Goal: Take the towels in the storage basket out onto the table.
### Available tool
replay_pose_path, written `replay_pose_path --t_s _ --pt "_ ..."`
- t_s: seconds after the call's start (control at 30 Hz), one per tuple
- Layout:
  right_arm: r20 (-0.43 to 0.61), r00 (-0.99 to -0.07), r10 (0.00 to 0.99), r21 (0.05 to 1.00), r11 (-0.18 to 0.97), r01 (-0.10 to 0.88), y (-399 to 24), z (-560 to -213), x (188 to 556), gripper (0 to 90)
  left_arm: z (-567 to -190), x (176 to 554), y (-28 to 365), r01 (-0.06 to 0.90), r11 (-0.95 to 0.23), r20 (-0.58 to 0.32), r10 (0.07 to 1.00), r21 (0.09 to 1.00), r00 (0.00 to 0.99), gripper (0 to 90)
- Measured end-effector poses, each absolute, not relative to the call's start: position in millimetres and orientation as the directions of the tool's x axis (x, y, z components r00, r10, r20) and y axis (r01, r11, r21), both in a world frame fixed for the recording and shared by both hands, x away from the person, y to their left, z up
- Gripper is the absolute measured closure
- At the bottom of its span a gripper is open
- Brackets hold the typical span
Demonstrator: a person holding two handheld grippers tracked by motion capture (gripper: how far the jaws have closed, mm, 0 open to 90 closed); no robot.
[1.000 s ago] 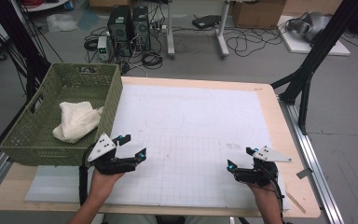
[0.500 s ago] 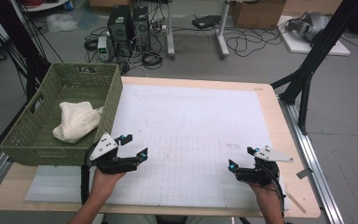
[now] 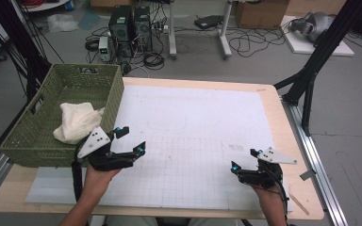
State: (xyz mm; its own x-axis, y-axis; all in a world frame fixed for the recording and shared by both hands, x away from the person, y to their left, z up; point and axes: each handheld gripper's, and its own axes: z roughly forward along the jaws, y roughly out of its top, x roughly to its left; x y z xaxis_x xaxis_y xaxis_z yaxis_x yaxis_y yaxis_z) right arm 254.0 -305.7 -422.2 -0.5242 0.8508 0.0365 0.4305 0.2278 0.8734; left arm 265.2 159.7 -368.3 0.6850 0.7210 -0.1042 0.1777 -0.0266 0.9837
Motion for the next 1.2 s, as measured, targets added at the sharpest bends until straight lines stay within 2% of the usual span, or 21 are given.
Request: replay_pose_path --t_s 0.37,0.5,0.7,0.93,1.2 --pt "0.045 -0.526 0.849 0.880 0.215 0.423 -306 -420 252 10.8 -328 282 195 0.147 -0.030 -0.071 0.769 0.989 0.635 18.8" --pt "0.044 -0.528 0.848 0.876 0.221 0.428 -305 -421 253 10.8 -319 293 214 0.165 0.008 -0.108 0.786 0.986 0.608 18.8" --pt "0.051 -0.522 0.851 0.874 0.215 0.436 -305 -421 254 10.8 -309 304 243 0.160 0.007 -0.098 0.816 0.987 0.570 18.8" --pt "0.048 -0.524 0.850 0.875 0.218 0.433 -304 -422 254 10.8 -306 328 278 0.187 0.023 -0.116 0.856 0.982 0.504 18.4" --pt "0.052 -0.525 0.850 0.870 0.219 0.441 -303 -423 255 10.8 -320 358 308 0.301 0.001 -0.131 0.902 0.954 0.412 18.9"
